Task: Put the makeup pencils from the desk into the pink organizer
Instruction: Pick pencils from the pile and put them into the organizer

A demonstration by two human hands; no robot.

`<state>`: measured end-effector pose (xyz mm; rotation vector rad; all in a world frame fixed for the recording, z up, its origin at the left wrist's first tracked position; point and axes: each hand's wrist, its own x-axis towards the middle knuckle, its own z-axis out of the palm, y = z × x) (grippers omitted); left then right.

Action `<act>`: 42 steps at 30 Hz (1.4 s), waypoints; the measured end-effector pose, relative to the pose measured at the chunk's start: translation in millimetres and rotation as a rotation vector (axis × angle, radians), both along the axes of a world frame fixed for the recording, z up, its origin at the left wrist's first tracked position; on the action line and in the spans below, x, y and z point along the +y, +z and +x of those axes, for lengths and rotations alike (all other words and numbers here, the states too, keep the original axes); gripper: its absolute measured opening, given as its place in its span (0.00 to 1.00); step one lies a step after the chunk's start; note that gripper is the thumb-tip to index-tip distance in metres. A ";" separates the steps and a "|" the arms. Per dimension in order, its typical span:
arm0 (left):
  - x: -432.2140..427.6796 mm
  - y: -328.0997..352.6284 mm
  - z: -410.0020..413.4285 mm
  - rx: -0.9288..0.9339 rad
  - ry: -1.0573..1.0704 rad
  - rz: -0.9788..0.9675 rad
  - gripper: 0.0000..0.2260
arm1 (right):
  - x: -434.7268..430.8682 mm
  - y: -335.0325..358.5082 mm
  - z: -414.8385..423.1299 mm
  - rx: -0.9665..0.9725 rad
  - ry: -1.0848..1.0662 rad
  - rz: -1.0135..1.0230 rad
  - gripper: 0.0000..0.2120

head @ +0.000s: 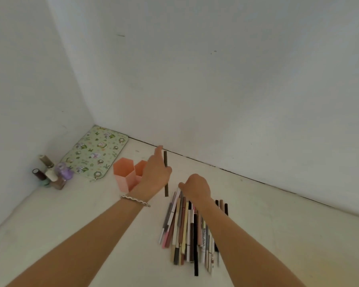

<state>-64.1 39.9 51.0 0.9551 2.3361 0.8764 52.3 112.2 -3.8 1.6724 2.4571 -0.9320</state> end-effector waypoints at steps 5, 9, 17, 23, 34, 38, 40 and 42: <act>-16.5 18.4 -17.2 -0.095 0.089 0.183 0.27 | -16.8 -16.7 -13.3 -0.225 0.136 0.190 0.12; -24.2 17.6 -21.2 -0.128 0.133 0.247 0.26 | -21.6 -27.1 -18.2 -0.178 0.073 0.131 0.16; -50.4 40.9 -80.8 -0.099 0.420 0.626 0.18 | 18.7 21.2 -21.4 0.418 -0.339 -0.186 0.12; -74.0 3.7 -90.3 0.066 0.409 0.493 0.18 | 15.5 62.0 -40.5 0.852 -0.467 -0.295 0.09; -108.1 32.7 -104.3 0.129 0.543 0.634 0.15 | -54.6 93.5 -90.9 1.072 -0.028 0.179 0.08; -115.5 47.8 -102.5 0.022 0.472 0.623 0.15 | -68.2 65.2 -106.3 0.840 0.128 0.281 0.09; -114.7 50.5 -92.2 -0.005 0.415 0.591 0.15 | -73.2 52.0 -106.2 0.704 0.199 0.299 0.08; -112.8 48.1 -75.9 -0.015 0.338 0.528 0.13 | -77.6 44.4 -102.3 0.624 0.282 0.368 0.09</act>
